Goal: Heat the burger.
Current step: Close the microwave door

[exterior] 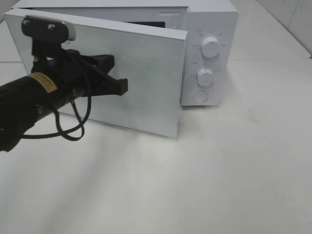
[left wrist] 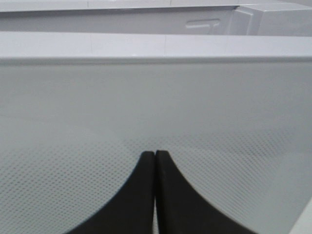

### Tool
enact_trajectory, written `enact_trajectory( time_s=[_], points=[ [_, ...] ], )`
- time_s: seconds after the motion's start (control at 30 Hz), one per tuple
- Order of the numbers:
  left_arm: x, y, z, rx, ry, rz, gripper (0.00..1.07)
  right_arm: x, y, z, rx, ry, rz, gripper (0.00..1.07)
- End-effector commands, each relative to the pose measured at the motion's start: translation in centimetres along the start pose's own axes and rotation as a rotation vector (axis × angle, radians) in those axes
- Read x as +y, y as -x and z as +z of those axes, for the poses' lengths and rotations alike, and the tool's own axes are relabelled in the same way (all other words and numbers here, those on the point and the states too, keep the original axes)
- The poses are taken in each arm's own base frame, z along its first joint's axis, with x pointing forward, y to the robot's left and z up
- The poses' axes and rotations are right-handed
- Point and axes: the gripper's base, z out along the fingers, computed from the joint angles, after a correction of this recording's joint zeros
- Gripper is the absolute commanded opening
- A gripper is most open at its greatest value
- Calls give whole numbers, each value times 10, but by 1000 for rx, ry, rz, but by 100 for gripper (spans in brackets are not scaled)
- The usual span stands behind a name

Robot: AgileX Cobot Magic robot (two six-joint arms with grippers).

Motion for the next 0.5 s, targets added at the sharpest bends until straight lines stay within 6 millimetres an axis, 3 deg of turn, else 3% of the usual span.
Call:
enact_trajectory(
  time_s=[0.03,0.2,0.5],
  points=[
    [-7,5,10,-2,11,-4,0,0,-2,-3,-28,2,3,76],
    [-25,13,37,-18,47,5,0,0,-2,-3,-28,2,3,76],
    [-34,17,68,-5,92,-15,0,0,-2,-3,-28,2,3,76]
  ],
)
